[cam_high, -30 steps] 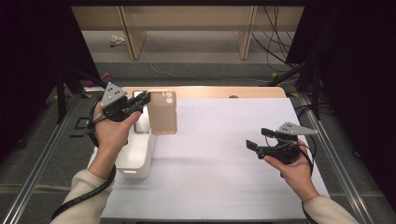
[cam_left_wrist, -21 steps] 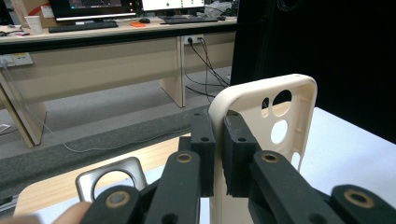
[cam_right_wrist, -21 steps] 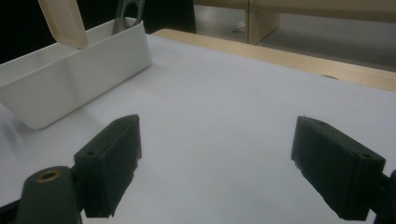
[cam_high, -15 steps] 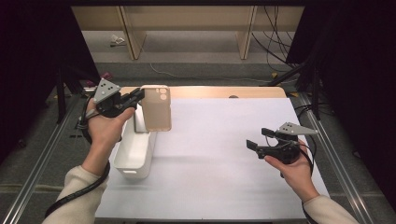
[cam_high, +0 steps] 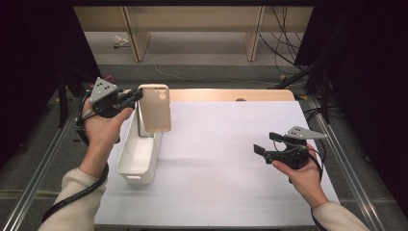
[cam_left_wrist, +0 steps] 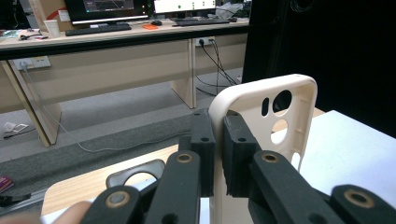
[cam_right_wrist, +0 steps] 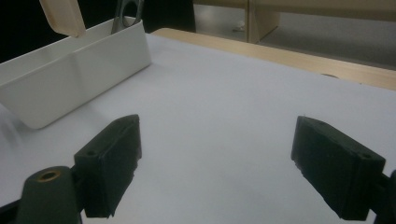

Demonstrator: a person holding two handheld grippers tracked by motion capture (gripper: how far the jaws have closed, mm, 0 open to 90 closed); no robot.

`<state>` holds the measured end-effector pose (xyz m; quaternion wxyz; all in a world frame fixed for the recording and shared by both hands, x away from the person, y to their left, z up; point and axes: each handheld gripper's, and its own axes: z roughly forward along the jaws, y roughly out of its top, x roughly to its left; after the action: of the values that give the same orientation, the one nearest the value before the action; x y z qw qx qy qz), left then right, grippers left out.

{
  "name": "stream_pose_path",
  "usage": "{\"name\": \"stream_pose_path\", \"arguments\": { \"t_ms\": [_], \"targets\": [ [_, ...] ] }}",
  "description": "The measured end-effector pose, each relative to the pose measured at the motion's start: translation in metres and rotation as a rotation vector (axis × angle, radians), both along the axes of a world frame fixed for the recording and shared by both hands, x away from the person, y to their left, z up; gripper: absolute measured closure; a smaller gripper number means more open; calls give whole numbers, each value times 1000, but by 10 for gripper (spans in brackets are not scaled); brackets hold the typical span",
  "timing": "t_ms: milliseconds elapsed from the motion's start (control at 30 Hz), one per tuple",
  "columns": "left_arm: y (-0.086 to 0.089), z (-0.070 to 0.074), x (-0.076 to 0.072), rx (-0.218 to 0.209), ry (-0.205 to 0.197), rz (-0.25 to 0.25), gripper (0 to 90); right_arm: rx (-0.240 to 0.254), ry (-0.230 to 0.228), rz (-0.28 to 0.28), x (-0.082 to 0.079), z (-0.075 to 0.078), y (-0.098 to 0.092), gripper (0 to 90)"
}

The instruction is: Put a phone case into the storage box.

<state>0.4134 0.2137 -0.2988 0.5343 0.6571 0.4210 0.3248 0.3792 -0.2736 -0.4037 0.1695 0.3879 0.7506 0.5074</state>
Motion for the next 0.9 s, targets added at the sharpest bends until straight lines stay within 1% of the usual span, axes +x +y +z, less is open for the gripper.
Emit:
{"name": "stream_pose_path", "arguments": {
  "t_ms": [400, 567, 900],
  "targets": [
    [10, 4, 4, -1, -4, 23, 839, -1, 1, 0, 0, 0, 0, 170],
    [13, 6, 6, 7, -3, 29, 840, 3, 3, -2, 0, 0, 0, 170],
    [19, 6, 10, 10, 3, 43, 840, -1, 2, 0, 0, -1, 0, 170]
  ]
}}
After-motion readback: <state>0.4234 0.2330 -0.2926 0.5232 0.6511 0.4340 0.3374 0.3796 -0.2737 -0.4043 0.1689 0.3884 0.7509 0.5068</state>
